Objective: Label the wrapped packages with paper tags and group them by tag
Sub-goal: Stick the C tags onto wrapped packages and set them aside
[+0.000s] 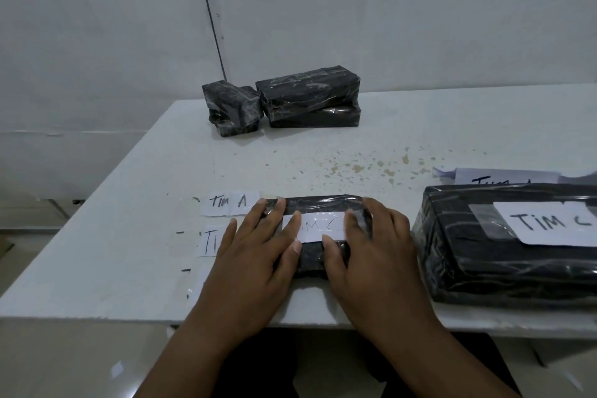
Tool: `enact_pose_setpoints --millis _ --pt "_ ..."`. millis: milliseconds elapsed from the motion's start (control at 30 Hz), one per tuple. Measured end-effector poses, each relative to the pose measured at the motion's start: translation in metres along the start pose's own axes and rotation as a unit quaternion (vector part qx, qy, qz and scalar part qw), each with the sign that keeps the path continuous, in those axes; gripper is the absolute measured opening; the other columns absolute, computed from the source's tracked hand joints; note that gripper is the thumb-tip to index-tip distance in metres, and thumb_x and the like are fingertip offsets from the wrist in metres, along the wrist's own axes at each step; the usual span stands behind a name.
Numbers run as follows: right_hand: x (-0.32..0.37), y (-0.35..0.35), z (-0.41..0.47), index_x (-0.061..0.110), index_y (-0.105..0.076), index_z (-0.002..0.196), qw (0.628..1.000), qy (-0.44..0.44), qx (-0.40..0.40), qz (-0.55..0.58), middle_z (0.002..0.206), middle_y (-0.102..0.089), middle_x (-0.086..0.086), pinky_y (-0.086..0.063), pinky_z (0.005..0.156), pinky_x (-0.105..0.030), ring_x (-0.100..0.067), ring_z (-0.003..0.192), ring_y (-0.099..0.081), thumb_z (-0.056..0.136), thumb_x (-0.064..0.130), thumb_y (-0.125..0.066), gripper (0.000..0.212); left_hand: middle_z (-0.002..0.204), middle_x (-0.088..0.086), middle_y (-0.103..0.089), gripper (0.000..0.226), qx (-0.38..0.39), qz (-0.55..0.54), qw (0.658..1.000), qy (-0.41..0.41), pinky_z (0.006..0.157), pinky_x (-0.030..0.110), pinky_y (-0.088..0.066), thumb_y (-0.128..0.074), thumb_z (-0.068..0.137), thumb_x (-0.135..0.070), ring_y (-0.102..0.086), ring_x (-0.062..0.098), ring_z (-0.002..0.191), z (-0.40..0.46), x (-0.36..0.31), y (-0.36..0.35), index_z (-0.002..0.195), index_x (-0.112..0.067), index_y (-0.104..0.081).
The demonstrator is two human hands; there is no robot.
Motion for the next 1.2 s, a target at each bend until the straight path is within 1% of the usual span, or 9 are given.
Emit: enact_pose_setpoints --millis 200,300,367,633,800,900,967,1100,1200 --pt "-0.004 -0.001 -0.008 0.007 -0.049 0.147 0.999 -0.028 -0.017 0.021 0.153 -0.039 -0.016 -0.043 0.106 -0.047 -0.030 0.134 -0.031 0.095 0.059 -0.036 0.075 0.166 -0.023 0.017 0.075 -0.019 0.009 1.000 0.011 0.120 0.026 0.015 0.007 0.091 -0.065 0.030 -0.009 0.146 -0.002 -0.001 -0.003 0.162 -0.040 -0.001" --pt "-0.006 0.001 -0.006 0.032 -0.035 0.156 1.000 -0.008 0.013 0.010 0.158 -0.026 -0.013 -0.041 0.107 -0.049 -0.031 0.136 -0.024 0.095 0.061 -0.036 0.067 0.164 -0.018 0.025 0.081 -0.027 0.012 0.999 0.031 0.119 0.023 0.016 0.008 0.089 -0.068 0.034 -0.010 0.143 -0.003 0.000 -0.004 0.160 -0.030 0.013" --pt "-0.007 0.002 -0.005 0.038 -0.042 0.152 1.000 -0.001 0.022 -0.001 0.160 -0.024 -0.010 -0.039 0.107 -0.048 -0.029 0.137 -0.021 0.095 0.063 -0.032 0.062 0.163 -0.016 0.029 0.083 -0.028 0.013 0.999 0.043 0.118 0.022 0.017 0.009 0.087 -0.068 0.035 -0.009 0.143 -0.004 -0.001 -0.004 0.160 -0.028 0.015" --pt "-0.005 -0.006 -0.009 0.022 -0.036 0.156 0.996 -0.021 0.039 0.072 0.160 -0.015 -0.007 -0.038 0.106 -0.036 -0.022 0.133 -0.015 0.099 0.061 -0.027 0.071 0.168 -0.005 0.026 0.090 -0.038 0.058 0.993 0.098 0.124 0.038 0.008 0.014 0.082 -0.063 0.027 0.011 0.153 -0.006 -0.010 -0.001 0.162 -0.022 0.013" --pt "-0.004 -0.005 -0.011 0.012 -0.017 0.161 0.992 -0.037 0.050 0.106 0.163 -0.004 -0.005 -0.032 0.111 -0.032 -0.018 0.134 -0.010 0.101 0.058 -0.035 0.078 0.172 0.007 -0.007 0.080 -0.073 0.030 0.984 0.162 0.124 0.045 -0.015 -0.013 0.088 -0.072 -0.008 0.027 0.154 -0.010 -0.003 0.002 0.162 -0.042 -0.009" --pt "-0.005 -0.004 -0.009 0.005 -0.003 0.161 0.989 -0.054 0.051 0.125 0.164 0.003 -0.006 -0.028 0.117 -0.035 -0.017 0.136 -0.006 0.100 0.056 -0.040 0.088 0.149 -0.005 -0.050 0.078 -0.095 -0.015 0.983 0.154 0.109 0.037 -0.026 -0.024 0.089 -0.076 -0.034 0.018 0.135 -0.013 -0.002 0.002 0.159 -0.043 -0.025" --pt "-0.004 -0.003 -0.010 0.010 0.001 0.162 0.985 -0.052 0.047 0.156 0.165 0.008 -0.001 -0.026 0.121 -0.037 -0.015 0.142 -0.002 0.100 0.055 -0.044 0.089 0.138 -0.010 -0.057 0.074 -0.121 -0.047 0.980 0.151 0.105 0.034 -0.027 -0.027 0.093 -0.076 -0.040 0.015 0.127 -0.014 -0.005 0.004 0.157 -0.040 -0.032" --pt "0.006 0.009 -0.017 0.032 -0.029 0.155 0.976 -0.005 -0.011 0.215 0.162 -0.004 0.008 -0.038 0.115 -0.042 -0.015 0.144 -0.012 0.098 0.062 -0.042 0.066 0.124 -0.006 -0.066 0.061 -0.216 -0.118 0.957 0.153 0.101 0.043 -0.046 -0.047 0.095 -0.066 -0.057 0.019 0.115 -0.017 -0.015 0.032 0.148 -0.036 -0.052" --pt "0.014 0.028 -0.020 0.034 -0.041 0.153 0.973 0.033 -0.054 0.223 0.160 -0.005 0.015 -0.026 0.109 -0.020 0.003 0.139 -0.006 0.092 0.071 -0.031 0.071 0.101 -0.015 -0.065 0.054 -0.276 -0.160 0.936 0.147 0.086 0.031 -0.051 -0.071 0.087 -0.051 -0.064 0.015 0.095 -0.019 -0.027 0.063 0.138 -0.033 -0.063"
Point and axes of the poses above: each hand's wrist, its own z-axis towards the middle knuckle, its own y-axis out of the back of the hand, x = y × z, the point moved 4 cm from there along z, towards the middle knuckle
